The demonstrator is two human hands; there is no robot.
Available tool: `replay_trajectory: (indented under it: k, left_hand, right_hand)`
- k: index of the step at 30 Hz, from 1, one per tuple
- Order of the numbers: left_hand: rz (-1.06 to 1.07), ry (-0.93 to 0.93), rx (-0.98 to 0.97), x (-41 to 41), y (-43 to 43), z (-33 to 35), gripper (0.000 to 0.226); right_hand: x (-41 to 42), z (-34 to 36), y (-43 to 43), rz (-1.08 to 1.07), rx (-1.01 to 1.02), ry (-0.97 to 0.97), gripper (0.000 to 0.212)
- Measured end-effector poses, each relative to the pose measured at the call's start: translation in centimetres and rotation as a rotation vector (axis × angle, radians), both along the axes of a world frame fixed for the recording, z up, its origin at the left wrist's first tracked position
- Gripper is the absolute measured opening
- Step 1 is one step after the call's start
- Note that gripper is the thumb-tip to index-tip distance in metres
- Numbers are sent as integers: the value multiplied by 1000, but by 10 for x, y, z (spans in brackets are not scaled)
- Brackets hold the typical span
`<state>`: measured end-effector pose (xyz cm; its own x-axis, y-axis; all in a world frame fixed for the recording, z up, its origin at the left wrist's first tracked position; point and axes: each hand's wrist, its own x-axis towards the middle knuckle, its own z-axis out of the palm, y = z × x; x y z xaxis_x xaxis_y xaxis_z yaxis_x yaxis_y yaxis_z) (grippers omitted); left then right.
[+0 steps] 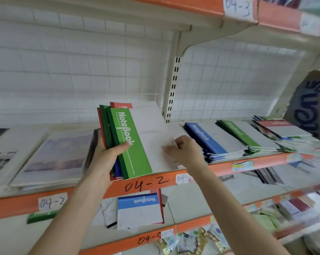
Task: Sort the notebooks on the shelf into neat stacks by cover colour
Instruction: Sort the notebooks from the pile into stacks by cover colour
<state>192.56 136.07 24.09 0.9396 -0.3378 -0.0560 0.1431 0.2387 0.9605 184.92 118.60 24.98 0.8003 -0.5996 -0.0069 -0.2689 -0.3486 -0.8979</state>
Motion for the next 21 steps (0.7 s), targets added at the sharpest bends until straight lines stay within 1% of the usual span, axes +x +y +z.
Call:
replay_trajectory:
  k: [2, 3, 5, 6, 8, 10, 11, 12, 13, 14, 15, 18, 20, 21]
  left_hand:
    - [-16, -4, 0, -5, -27, 0, 45]
    - [-19, -10, -7, -8, -41, 0, 47]
    - [-31, -20, -24, -16, -72, 1, 48]
    - [-39, -25, -31, -21, -88, 2, 47]
    - [-45, -38, -39, -32, -118, 5, 45]
    - [-27, -49, -41, -41, -145, 6, 40]
    - [-21, -45, -47, -45, -158, 6, 39]
    - [-22, -40, -54, -48, -170, 6, 40]
    - [-25, -38, -58, -52, -179, 7, 42]
    - [-27, -45, -57, -55, -188, 7, 44]
    - [-26, -54, -54, -58, -197, 8, 45]
    - [-24, -82, -46, -66, -219, 8, 49]
    - [-17, -97, -36, -70, -231, 7, 51]
    - [-12, -99, -34, -72, -236, 7, 52]
  right_hand:
    - [-11, -2, -23, -53, 20, -48, 16]
    - [-17, -2, -34, -69, -20, -53, 15]
    - [-30, -3, -59, -73, -186, -3, 12]
    - [-35, -2, -71, -69, -275, 25, 16]
    - [-45, 2, -94, -69, -352, 52, 11]
    - [-52, 5, -118, -72, -363, 33, 9]
    - [-55, 5, -130, -70, -358, 15, 5]
    - [-59, 5, -140, -74, -353, -3, 7]
    - [-61, 5, -149, -76, -336, -14, 15]
    - [-64, 4, -159, -77, -304, -25, 15]
    - [-66, 1, -169, -76, -267, -33, 11]
    - [-68, -7, -196, -89, -109, -76, 9]
    - [-69, -9, -208, -94, -15, -117, 28]
    - [-70, -10, -215, -102, 31, -126, 32]
